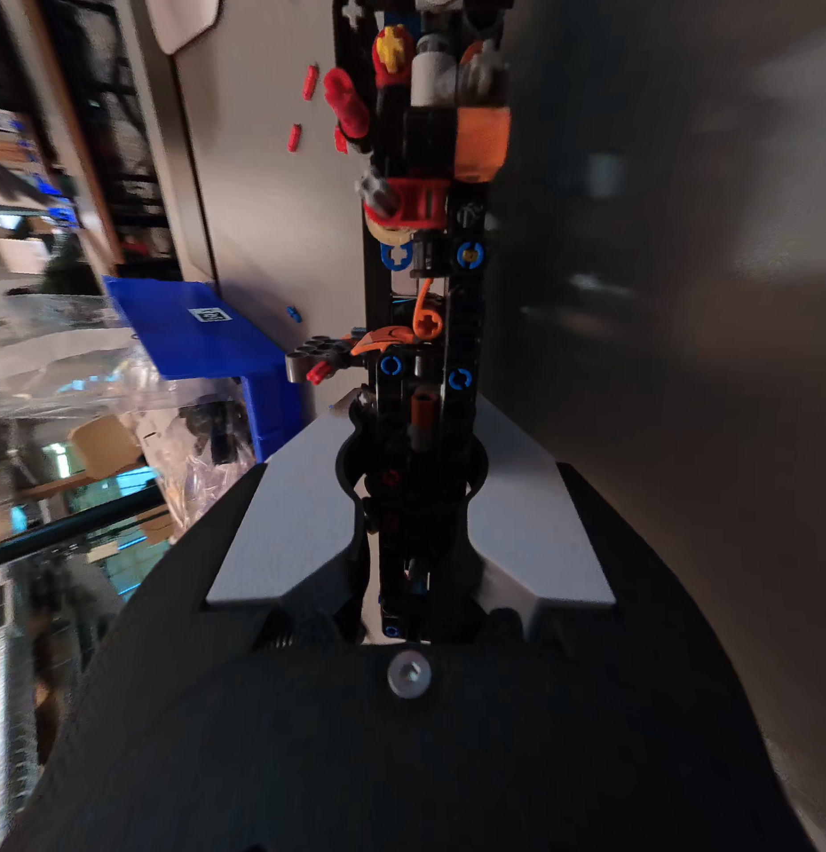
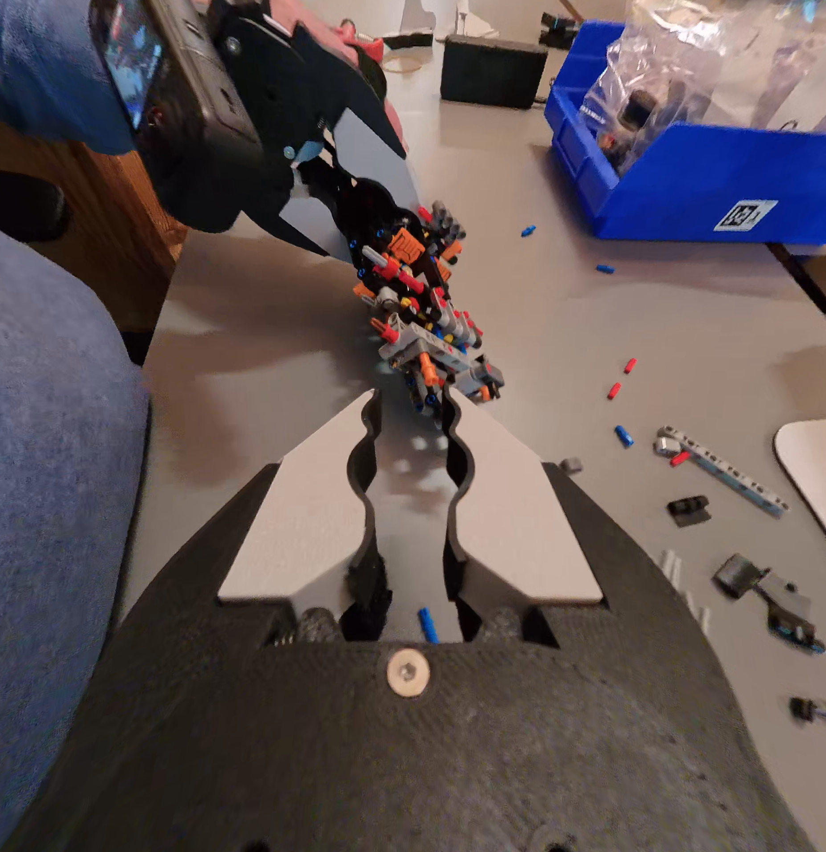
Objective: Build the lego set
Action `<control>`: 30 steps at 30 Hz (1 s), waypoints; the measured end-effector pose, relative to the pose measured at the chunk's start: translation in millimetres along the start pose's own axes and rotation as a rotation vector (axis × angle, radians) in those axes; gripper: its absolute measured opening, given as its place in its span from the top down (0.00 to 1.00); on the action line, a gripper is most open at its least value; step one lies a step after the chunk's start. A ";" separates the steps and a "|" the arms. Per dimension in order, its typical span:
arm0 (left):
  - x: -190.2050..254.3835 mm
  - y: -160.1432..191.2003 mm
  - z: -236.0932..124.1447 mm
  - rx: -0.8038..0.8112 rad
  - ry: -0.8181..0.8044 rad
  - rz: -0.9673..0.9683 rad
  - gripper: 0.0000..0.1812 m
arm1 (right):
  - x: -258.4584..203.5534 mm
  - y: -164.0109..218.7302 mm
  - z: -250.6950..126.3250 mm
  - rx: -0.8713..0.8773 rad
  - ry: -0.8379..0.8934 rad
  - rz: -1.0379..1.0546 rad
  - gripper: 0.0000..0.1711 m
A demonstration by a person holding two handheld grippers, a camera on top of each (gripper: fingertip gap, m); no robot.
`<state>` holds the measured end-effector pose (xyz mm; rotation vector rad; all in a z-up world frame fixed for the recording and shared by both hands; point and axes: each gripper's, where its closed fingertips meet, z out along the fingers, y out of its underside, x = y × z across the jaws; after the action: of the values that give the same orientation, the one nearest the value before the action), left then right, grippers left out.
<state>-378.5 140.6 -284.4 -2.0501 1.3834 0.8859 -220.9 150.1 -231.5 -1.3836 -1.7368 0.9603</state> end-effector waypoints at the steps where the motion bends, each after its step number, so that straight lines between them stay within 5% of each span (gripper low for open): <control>1: 3.5 -1.4 -0.7 0.012 -0.028 -0.004 0.81 | -3.2 5.2 -0.3 -0.004 -0.001 0.009 0.86; 15: 21.1 -3.4 -6.5 0.020 -0.262 0.048 0.78 | -36.7 40.6 0.8 -0.053 -0.030 0.004 0.88; 26: 18.7 -2.3 -17.7 0.025 -0.302 0.022 0.67 | -39.5 46.7 -5.0 -0.030 -0.068 0.023 0.89; 30: 26.6 0.4 -21.1 0.018 -0.289 0.032 0.72 | -40.9 39.1 -3.9 -0.008 -0.072 0.000 0.89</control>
<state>-366.8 109.3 -290.6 -1.8061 1.2633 1.1285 -192.5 116.4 -267.1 -1.3692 -1.7949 1.0160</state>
